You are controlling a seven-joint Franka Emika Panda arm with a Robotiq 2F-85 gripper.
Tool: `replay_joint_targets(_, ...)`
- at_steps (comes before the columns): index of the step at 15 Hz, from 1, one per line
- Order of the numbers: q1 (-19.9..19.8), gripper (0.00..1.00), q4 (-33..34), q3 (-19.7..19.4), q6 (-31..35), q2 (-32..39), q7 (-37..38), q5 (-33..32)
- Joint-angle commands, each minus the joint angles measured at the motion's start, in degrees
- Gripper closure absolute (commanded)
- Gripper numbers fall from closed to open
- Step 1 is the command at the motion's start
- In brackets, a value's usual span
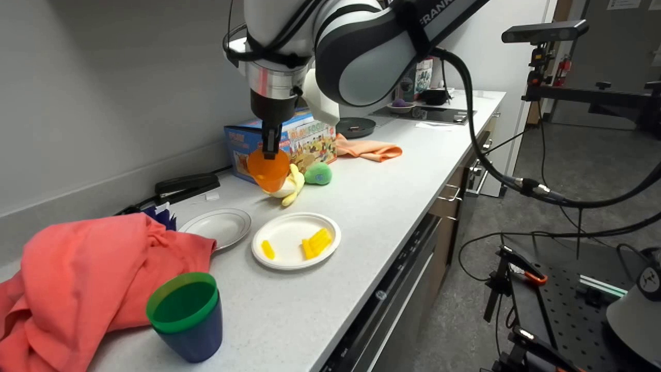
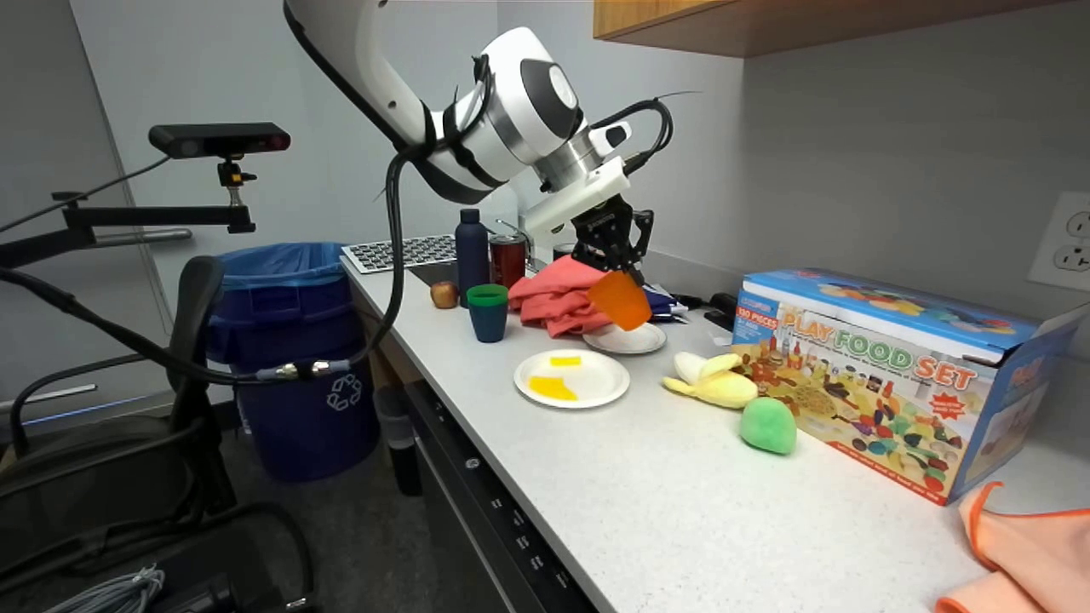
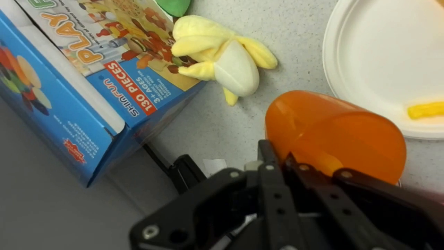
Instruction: Remove the fries from the cup and put them on the plate
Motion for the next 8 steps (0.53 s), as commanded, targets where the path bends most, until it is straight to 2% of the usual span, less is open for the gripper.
replay_joint_targets(1,-0.44,0.99,-1.05,0.78,-1.12,-1.90,-2.36,3.23)
replay_joint_targets(8,-0.32,0.99,-1.08,0.73,-1.59,-1.68,-2.60,4.90)
